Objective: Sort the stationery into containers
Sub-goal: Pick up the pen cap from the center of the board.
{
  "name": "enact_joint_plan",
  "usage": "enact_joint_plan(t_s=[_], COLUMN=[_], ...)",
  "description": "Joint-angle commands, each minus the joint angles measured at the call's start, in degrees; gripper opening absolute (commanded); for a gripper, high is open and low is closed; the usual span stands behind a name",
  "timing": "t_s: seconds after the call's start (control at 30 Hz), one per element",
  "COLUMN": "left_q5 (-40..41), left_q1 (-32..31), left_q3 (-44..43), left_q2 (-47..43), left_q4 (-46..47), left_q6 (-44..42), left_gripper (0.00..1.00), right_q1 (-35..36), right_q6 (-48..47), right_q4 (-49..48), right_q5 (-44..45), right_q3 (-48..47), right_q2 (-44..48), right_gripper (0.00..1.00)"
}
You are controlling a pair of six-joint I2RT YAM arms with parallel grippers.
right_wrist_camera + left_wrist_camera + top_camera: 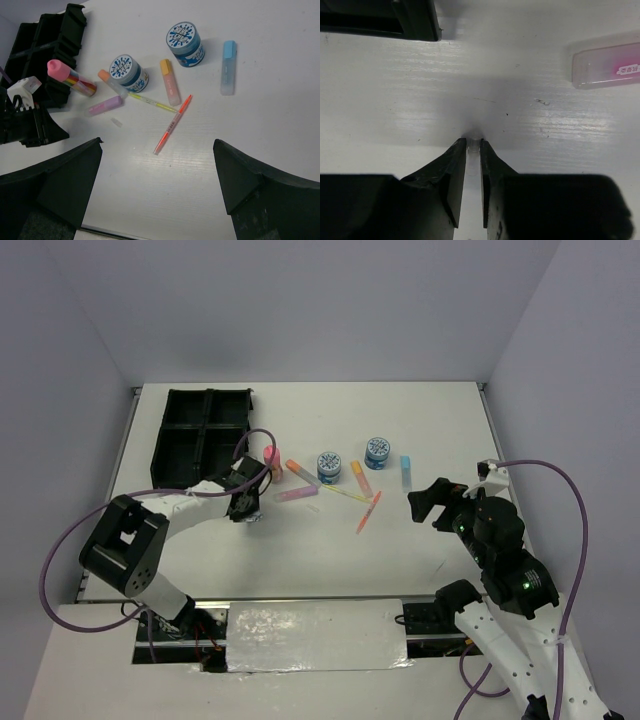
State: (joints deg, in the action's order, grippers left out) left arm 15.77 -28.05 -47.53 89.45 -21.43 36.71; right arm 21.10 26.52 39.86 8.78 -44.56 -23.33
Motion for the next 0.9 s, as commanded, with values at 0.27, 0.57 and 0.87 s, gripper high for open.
enact_joint_plan(t_s=[0.27, 0.57, 0.87], left_q5=[-2.0, -7.1, -10.9], left_q1=[-0.5, -1.3, -1.5], left_q3=[3.4, 3.1, -6.0], left_q2=[4.0, -3.9, -24.8], left_q4=[-1.8, -0.7, -7.0], left_q6=[0.6, 1.8, -1.5], left_gripper=[0.06, 0.00, 0.00], right_q1=[0.1, 0.1, 1.0], right_q6=[-0.2, 0.3, 10.8], right_q4=[-2.2, -7.9, -11.1], right_q5=[-0.2, -7.9, -3.0], right_q3=[0.2, 4.3, 7.9], right_q2=[-0.2, -4.5, -23.1], right_gripper=[1.00, 1.00, 0.98])
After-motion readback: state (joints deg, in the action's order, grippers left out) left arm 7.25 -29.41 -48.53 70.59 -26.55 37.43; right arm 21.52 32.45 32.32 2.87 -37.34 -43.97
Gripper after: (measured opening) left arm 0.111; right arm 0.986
